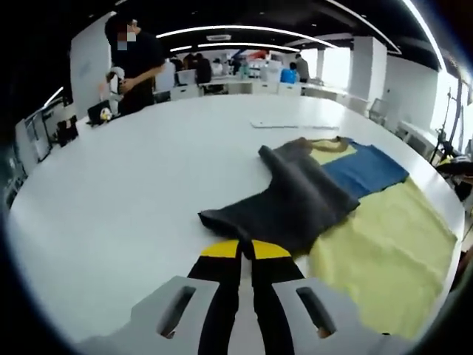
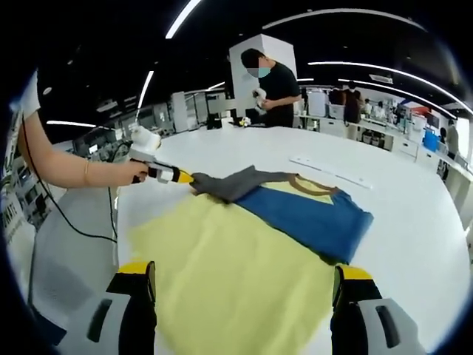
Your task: Fold the garment on the visible template until the final outline fits inside the template.
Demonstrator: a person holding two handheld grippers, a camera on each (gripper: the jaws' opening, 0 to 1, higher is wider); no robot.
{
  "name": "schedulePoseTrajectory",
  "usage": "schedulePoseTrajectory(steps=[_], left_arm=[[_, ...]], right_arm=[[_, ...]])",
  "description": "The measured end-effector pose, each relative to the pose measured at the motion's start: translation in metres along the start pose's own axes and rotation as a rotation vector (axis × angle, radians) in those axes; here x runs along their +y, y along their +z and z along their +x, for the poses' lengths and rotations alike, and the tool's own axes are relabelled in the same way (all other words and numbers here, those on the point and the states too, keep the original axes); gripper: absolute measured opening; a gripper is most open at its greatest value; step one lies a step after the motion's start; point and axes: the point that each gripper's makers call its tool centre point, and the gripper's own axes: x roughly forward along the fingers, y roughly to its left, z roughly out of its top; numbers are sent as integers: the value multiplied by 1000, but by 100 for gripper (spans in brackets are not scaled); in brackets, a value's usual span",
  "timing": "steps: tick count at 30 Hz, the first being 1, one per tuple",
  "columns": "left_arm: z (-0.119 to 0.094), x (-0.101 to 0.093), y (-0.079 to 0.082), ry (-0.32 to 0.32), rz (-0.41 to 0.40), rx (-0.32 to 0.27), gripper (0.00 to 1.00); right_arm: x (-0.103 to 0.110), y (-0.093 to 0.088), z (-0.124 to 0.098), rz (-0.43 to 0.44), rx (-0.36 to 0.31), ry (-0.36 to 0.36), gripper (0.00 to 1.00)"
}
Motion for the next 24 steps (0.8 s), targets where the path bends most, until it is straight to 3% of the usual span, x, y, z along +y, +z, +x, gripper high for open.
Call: schedulePoseTrajectory(steps=[3, 8, 17, 24], left_arm=[[-3, 4, 6, -3, -30, -24, 1], [-11, 14, 16, 15, -3, -52, 1], [-22, 39, 23, 67, 34, -52, 1], [-32, 65, 19, 122, -57, -62, 2]], right_arm=[[-1, 1, -1, 11, -7, -2, 99], [-1, -2, -3, 1, 4, -8, 99], [-2, -8, -4, -10, 30, -22, 99], [-4, -10, -8, -18, 38, -34, 99]])
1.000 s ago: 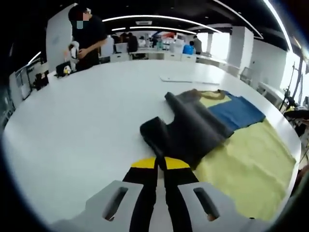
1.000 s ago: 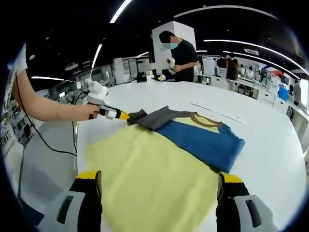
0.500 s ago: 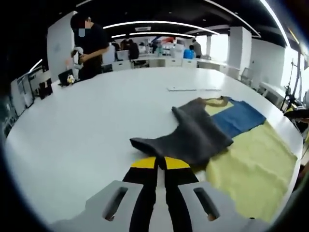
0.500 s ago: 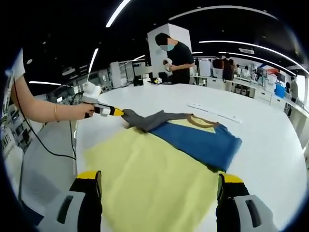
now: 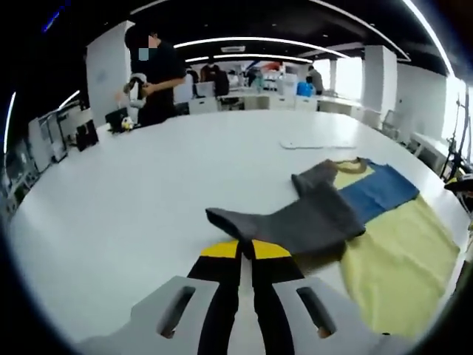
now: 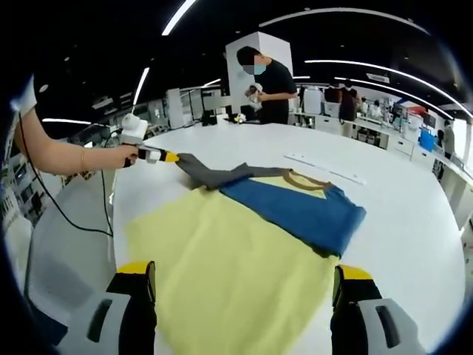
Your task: Fold the garment on the visible template until the final outline fits inside the template.
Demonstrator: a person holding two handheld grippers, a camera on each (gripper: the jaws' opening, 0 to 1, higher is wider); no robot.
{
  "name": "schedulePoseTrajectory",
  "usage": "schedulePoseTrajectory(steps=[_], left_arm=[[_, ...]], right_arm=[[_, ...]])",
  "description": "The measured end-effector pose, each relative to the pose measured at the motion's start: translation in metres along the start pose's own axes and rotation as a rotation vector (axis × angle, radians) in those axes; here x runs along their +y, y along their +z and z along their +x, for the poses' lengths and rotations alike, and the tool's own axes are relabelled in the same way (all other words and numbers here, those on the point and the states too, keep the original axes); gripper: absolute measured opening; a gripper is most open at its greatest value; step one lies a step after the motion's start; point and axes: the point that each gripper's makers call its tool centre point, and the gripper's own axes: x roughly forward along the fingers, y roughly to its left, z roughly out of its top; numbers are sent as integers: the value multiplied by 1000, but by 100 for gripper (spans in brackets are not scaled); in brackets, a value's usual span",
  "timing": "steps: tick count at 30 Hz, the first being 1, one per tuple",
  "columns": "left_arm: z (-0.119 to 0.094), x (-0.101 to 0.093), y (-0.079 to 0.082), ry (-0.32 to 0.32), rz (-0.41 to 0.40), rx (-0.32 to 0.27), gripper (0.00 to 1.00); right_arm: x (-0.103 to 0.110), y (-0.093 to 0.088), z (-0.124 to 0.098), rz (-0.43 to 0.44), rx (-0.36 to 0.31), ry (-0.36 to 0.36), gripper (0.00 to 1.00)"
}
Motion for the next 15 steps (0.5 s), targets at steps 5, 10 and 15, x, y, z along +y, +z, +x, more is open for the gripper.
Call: schedulePoseTrajectory(steps=[5, 10, 15], left_arm=[[-4, 24, -12, 73, 28, 34, 2], [-9, 42, -23, 109, -5, 52, 2], [-16, 48, -27, 125, -27, 55, 2]], right_arm=[[-3, -1, -2, -3, 1, -18, 99], [-4, -1, -4, -1, 1, -23, 99], [-3, 0, -6, -13, 4, -28, 99]])
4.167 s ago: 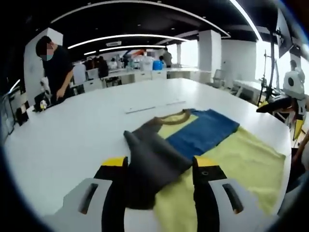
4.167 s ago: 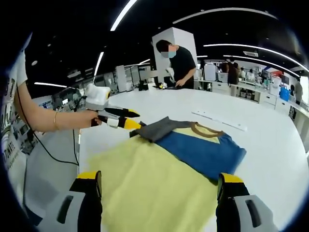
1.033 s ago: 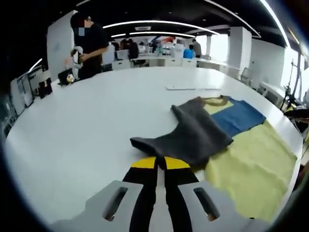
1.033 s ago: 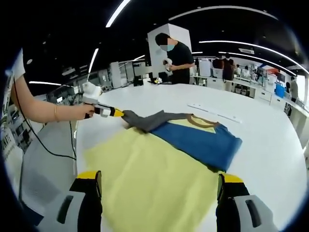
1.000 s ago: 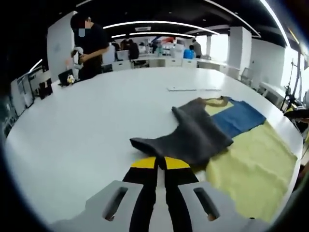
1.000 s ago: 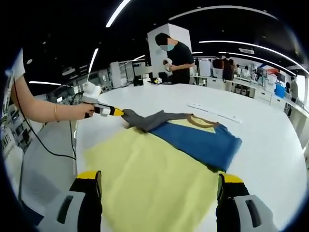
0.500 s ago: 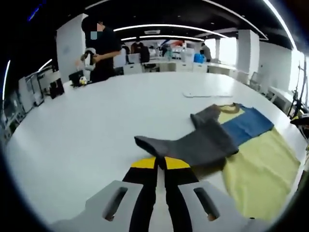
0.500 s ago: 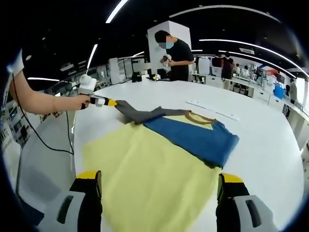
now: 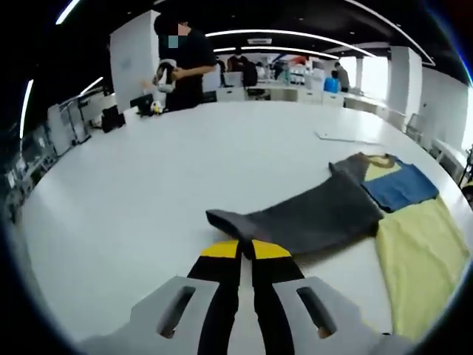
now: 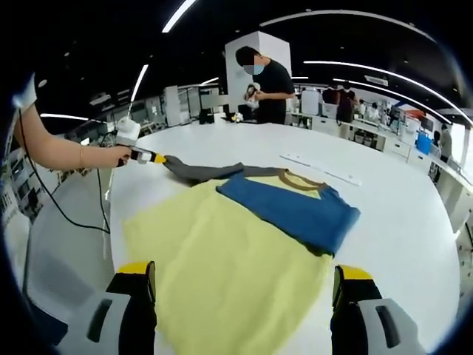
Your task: Fold the garment on the visible template until the final outline fits inside the template.
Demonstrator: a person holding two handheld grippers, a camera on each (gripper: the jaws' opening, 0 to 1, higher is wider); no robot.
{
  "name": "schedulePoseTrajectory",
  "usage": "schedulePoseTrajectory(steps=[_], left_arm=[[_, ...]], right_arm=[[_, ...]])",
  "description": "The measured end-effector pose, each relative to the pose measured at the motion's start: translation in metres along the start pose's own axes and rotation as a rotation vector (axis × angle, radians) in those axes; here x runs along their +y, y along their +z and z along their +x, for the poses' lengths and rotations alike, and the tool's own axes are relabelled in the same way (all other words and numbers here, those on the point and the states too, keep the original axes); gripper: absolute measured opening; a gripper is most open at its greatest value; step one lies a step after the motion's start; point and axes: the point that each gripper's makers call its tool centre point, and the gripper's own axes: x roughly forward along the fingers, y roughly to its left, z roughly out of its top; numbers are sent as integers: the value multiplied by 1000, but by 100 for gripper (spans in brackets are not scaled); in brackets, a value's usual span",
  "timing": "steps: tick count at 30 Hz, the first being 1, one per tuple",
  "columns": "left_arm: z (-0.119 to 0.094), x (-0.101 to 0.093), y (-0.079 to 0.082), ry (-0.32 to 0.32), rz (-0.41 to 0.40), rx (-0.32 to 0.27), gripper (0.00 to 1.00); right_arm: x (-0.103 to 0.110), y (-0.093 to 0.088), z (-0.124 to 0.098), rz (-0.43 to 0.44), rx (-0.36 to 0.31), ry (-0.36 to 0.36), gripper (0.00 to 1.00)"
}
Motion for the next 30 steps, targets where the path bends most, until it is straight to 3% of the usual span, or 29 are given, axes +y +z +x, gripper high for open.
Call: schedulePoseTrajectory(steps=[11, 15, 24, 27, 30], left_arm=[[-10, 6, -3, 52, 45, 24, 2], [-13, 20, -6, 102, 141, 49, 2], [-13, 41, -14, 132, 154, 69, 2], [-9, 47, -17, 127, 310, 105, 2], [-5, 48, -19, 123, 309, 119, 2]], right_arm=[[2, -2, -1, -6, 10, 7, 99], [1, -3, -1, 0, 9, 4, 99], [4, -6, 1, 3, 21, 7, 99], [7, 1, 1, -2, 7, 13, 99], [6, 7, 2, 13, -13, 19, 99]])
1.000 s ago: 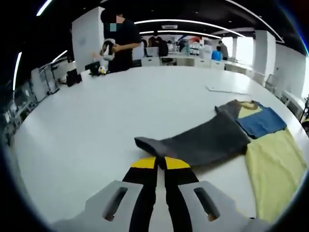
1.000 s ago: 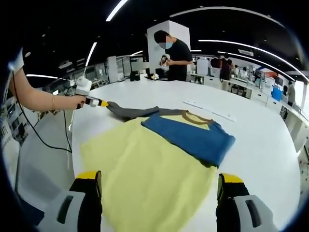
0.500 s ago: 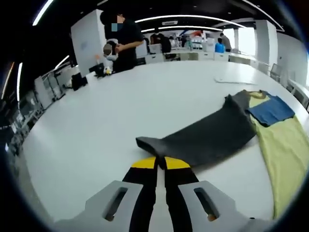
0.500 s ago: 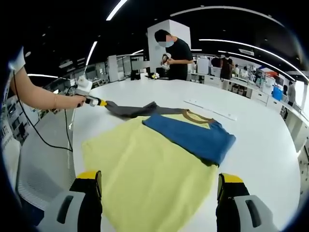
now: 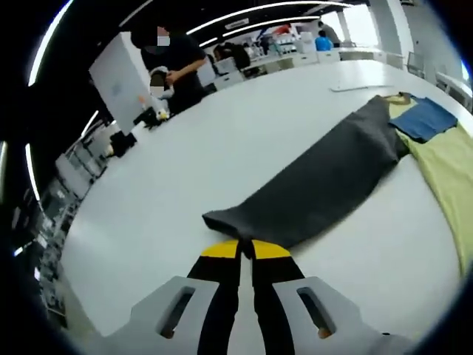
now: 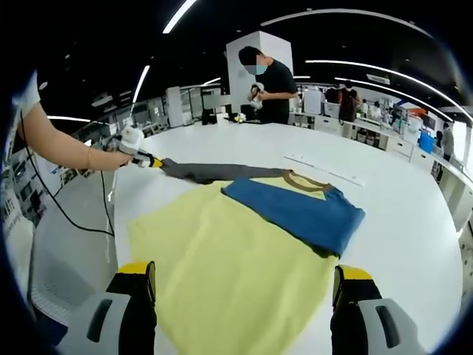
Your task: Fold the garment on the visible template until the final outline fits inside the template.
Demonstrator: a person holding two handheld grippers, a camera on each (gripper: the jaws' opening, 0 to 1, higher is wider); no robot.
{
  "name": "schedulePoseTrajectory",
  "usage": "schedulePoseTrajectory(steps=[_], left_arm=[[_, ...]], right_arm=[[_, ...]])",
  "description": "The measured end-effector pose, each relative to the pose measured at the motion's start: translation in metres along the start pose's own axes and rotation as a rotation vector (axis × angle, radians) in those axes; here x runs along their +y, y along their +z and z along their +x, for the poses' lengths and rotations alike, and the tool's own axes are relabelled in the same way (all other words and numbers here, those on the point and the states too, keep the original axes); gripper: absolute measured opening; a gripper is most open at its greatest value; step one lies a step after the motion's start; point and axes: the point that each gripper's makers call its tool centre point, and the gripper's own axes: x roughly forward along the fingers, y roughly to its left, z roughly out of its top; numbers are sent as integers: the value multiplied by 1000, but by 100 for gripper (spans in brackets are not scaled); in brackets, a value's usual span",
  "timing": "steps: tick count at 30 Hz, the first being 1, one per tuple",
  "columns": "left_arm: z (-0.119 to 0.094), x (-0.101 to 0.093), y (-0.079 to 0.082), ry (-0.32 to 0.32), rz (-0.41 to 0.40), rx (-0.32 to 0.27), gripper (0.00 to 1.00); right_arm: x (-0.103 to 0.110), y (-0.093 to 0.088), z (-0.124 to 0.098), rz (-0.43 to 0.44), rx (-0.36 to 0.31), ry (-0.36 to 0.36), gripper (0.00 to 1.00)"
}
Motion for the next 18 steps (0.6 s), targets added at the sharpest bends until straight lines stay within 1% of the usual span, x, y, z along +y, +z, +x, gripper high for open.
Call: schedulePoseTrajectory(steps=[3, 8, 10, 12, 15, 18], left_arm=[[3, 4, -4, 11, -15, 19, 2], [7, 2, -13, 5, -23, 47, 2], [7, 1, -15, 4, -30, 50, 2], [8, 1, -16, 3, -54, 51, 2], [9, 3, -16, 11, -47, 51, 2], [12, 5, -17, 11, -57, 59, 2]], right_arm=[[0, 1, 0, 10, 1, 3, 99], [0, 3, -3, 29, -16, 0, 99], [-1, 2, -3, 36, -17, -1, 99], [-1, -1, -3, 32, -7, -1, 99], [0, -2, -3, 33, 2, 5, 99], [-1, -2, -4, 32, 1, 2, 99]])
